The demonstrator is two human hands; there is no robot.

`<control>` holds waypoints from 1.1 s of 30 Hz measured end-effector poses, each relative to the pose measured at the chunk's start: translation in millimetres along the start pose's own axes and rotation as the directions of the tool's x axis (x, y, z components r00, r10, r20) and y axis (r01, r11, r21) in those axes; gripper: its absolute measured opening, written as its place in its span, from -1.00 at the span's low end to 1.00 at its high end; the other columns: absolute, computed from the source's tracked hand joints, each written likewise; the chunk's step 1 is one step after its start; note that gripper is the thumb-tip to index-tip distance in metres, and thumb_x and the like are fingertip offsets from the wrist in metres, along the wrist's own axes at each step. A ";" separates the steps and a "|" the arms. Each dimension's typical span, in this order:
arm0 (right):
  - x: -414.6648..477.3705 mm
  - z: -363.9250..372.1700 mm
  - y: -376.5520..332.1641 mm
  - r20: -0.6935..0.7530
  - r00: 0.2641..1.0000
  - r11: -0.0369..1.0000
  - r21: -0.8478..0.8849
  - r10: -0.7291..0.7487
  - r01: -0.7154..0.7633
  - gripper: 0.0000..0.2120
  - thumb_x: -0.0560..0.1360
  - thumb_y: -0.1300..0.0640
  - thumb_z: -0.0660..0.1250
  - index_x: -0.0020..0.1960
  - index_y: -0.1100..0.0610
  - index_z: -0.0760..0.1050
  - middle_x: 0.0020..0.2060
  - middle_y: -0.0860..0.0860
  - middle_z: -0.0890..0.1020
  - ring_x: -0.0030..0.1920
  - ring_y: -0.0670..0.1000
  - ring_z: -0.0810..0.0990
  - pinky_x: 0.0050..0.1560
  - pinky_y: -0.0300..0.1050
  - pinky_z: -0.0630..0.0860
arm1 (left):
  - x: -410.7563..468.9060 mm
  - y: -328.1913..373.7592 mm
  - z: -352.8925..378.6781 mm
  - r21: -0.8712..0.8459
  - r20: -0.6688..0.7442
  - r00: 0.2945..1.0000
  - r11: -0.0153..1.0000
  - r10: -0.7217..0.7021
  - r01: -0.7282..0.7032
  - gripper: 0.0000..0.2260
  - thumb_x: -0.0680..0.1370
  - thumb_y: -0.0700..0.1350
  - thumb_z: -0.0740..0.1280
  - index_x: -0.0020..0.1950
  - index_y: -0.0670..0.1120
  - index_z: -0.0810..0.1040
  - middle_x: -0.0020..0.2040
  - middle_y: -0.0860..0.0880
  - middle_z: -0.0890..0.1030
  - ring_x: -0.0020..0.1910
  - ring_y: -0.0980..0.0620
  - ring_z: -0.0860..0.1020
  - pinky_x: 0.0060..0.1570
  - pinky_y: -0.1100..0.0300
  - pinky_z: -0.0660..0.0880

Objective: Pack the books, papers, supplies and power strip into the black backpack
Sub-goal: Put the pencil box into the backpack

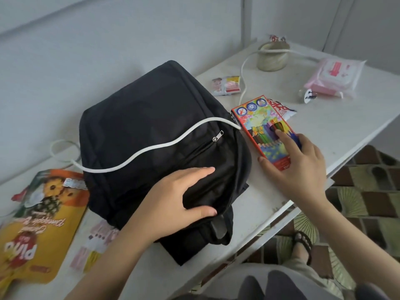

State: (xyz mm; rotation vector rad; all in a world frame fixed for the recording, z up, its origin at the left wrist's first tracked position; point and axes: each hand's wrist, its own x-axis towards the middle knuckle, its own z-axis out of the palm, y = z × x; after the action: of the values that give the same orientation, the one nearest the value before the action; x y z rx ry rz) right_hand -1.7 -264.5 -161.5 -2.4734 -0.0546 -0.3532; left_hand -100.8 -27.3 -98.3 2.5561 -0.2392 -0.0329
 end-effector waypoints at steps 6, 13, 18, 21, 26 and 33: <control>1.2 3.0 2.8 -0.016 1.000 1.000 -0.022 -0.018 0.017 -0.36 0.40 -0.25 0.33 0.42 -0.09 0.33 0.35 0.15 0.37 0.31 0.18 0.33 0.35 0.04 0.23 | -6.4 -8.6 -3.0 -0.066 0.070 0.997 0.998 0.029 -0.024 -0.34 0.36 0.03 0.48 0.40 0.25 0.29 0.32 0.36 0.37 0.34 0.35 0.31 0.30 0.41 0.27; 2.3 2.8 3.3 0.000 0.999 0.998 -0.027 -0.054 0.054 -0.34 0.39 -0.35 0.13 0.42 -0.10 0.31 0.44 0.15 0.27 0.41 0.21 0.21 0.40 0.14 0.12 | -6.3 -7.7 -11.5 -0.131 -0.159 0.985 0.990 -0.069 0.048 -0.48 0.32 -0.20 0.54 0.13 0.25 0.51 -0.18 0.20 0.61 -0.09 0.21 0.56 0.02 0.44 0.40; -5.4 -7.2 -21.8 -0.019 0.889 0.862 0.236 -0.457 0.448 -0.53 0.45 -0.23 0.25 0.30 -0.10 0.48 0.43 0.10 0.30 0.45 0.12 0.21 0.41 0.02 0.13 | -4.9 -1.1 -22.8 -0.255 -0.251 0.957 0.964 -0.146 0.080 -0.48 0.29 -0.26 0.55 0.09 0.22 0.54 -0.24 0.15 0.64 -0.19 0.16 0.59 -0.04 0.39 0.46; -3.4 -3.6 -42.5 0.073 0.781 0.763 0.286 -0.621 0.580 -0.59 0.40 -0.27 0.31 0.19 -0.16 0.56 0.48 0.07 0.23 0.49 0.10 0.14 0.44 0.13 0.11 | -4.9 2.3 -30.1 -0.148 -0.320 0.943 0.988 -0.093 0.047 -0.50 0.31 -0.26 0.54 0.13 0.17 0.55 -0.22 0.16 0.64 -0.15 0.19 0.59 -0.01 0.47 0.42; 16.8 7.7 -65.5 0.045 0.801 0.767 0.326 -0.596 0.553 -0.76 0.36 -0.18 0.32 -0.12 -0.09 0.68 0.43 0.09 0.34 0.41 0.20 0.27 0.37 0.20 0.20 | -6.8 13.2 -25.5 0.398 -0.449 0.823 0.903 0.347 -0.164 -0.68 0.44 -0.26 0.41 0.19 -0.08 0.59 0.02 0.04 0.62 0.01 0.07 0.55 0.07 0.14 0.46; 41.9 9.5 -87.9 0.001 0.848 0.804 0.318 -0.531 0.503 -0.81 0.34 -0.12 0.41 -0.13 -0.06 0.68 0.38 0.08 0.42 0.35 0.15 0.36 0.32 0.09 0.25 | -5.5 0.2 -2.1 0.553 -0.251 0.836 0.781 0.488 -0.290 -0.70 0.54 -0.22 0.27 0.27 -0.11 0.54 0.18 -0.05 0.60 0.18 0.00 0.53 0.25 0.04 0.38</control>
State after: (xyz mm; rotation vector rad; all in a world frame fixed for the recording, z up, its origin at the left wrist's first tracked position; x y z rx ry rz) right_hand 30.1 -190.5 -106.0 -2.1237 -0.7823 -0.4232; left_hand -106.1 -25.3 -96.5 2.8766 -0.7114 0.7860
